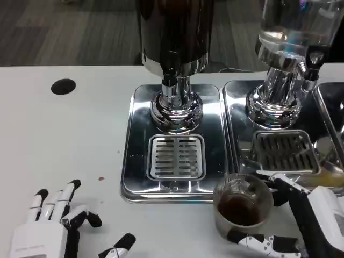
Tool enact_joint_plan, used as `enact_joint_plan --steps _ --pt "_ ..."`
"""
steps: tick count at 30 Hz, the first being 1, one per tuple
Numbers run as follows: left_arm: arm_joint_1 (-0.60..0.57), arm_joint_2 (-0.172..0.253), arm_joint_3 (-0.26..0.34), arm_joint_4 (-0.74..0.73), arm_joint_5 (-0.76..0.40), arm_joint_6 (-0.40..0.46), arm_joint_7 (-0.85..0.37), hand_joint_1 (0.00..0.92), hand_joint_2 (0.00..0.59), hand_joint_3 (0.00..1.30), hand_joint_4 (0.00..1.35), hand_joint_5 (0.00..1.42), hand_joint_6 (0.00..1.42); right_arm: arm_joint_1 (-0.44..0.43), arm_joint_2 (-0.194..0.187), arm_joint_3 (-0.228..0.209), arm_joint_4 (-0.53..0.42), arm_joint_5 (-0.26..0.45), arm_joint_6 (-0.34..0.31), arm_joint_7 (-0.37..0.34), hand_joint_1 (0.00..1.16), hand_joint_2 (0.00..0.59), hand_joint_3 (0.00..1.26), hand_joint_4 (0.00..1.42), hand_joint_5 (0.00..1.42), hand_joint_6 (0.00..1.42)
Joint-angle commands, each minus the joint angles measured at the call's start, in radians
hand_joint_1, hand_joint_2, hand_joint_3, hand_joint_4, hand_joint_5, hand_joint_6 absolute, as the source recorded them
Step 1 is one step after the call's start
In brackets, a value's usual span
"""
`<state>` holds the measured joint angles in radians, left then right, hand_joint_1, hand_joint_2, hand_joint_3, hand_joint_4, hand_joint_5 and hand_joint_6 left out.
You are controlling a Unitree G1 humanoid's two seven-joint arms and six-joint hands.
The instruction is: Grasp the cup under the faucet to collect the drink, then remove the cup.
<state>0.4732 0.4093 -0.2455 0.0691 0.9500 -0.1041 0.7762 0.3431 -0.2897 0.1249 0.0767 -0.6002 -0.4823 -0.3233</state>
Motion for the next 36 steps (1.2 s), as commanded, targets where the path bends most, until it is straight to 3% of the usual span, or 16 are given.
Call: enact_joint_plan --steps 1,19,24,31,36 --pt "0.002 0.004 0.001 -0.006 0.000 0.006 -0.010 0.000 0.131 0.70 0.09 0.19 0.10 -0.017 -0.010 0.003 0.002 0.015 -0.030 -0.003 0.79 0.185 0.47 0.58 0.55 0.55" --pt "0.003 0.007 0.008 0.002 -0.018 -0.008 -0.007 0.000 0.133 0.70 0.10 0.20 0.10 -0.032 -0.018 0.018 0.021 0.031 -0.003 0.043 0.78 0.181 0.32 0.40 0.40 0.49" --pt "0.008 0.007 0.005 0.000 -0.001 -0.023 0.041 0.000 0.148 0.72 0.11 0.22 0.11 -0.039 -0.028 0.025 0.023 0.041 0.013 0.087 0.76 0.187 0.22 0.26 0.30 0.42" --pt "0.003 0.005 0.006 0.006 -0.009 -0.033 0.044 0.000 0.146 0.73 0.11 0.23 0.11 -0.048 -0.041 0.029 0.028 0.055 0.019 0.129 0.71 0.184 0.14 0.17 0.20 0.36" --pt "0.001 0.004 0.009 0.005 -0.011 -0.037 0.042 0.000 0.147 0.74 0.11 0.24 0.11 -0.053 -0.051 0.031 0.029 0.069 0.018 0.160 0.65 0.171 0.00 0.00 0.05 0.23"
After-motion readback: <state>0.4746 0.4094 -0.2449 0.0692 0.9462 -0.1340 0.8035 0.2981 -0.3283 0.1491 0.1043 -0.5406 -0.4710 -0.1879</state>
